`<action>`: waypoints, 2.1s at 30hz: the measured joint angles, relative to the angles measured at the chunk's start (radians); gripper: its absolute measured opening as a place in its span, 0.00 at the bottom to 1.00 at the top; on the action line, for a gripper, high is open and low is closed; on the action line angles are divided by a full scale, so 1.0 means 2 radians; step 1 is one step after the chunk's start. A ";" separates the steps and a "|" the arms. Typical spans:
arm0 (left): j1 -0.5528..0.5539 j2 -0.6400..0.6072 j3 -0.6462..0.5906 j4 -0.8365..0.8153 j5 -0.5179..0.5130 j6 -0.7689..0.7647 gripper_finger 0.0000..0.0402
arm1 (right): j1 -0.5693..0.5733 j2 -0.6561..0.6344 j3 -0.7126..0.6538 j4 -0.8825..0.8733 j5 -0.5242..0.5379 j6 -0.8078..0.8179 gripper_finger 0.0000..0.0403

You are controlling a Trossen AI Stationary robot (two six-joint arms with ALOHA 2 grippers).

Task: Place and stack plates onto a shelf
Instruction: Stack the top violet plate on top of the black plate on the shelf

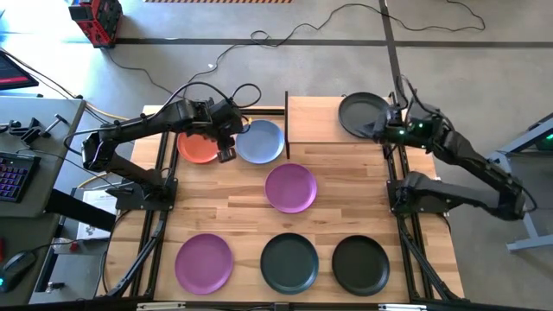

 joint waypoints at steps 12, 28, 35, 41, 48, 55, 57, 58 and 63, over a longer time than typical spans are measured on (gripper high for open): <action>-0.001 0.000 -0.004 0.002 0.066 0.021 0.29 | 0.176 0.091 0.000 0.071 0.112 0.017 0.18; -0.014 0.001 -0.073 0.027 0.073 -0.129 0.29 | 0.238 0.205 0.000 0.114 0.031 -0.211 0.18; -0.043 0.001 -0.073 0.029 0.073 -0.218 0.29 | 0.251 0.262 0.000 0.098 0.015 -0.312 0.18; -0.083 0.001 -0.073 0.029 0.074 -0.285 0.29 | 0.258 0.304 0.000 0.097 0.002 -0.388 0.18; -0.130 0.001 -0.073 0.029 0.073 -0.363 0.29 | 0.257 0.346 0.000 0.097 -0.058 -0.404 0.18; -0.171 0.001 -0.073 0.029 0.066 -0.404 0.29 | 0.275 0.379 0.000 0.114 -0.062 -0.463 0.18; -0.181 0.001 -0.073 0.029 0.066 -0.416 0.29 | 0.282 0.389 0.000 0.118 -0.062 -0.482 0.18; -0.185 0.001 -0.073 0.029 0.065 -0.421 0.29 | 0.285 0.395 0.000 0.120 -0.062 -0.489 0.18; -0.201 0.000 -0.073 0.030 0.064 -0.441 0.29 | 0.296 0.422 0.000 0.119 -0.057 -0.539 0.18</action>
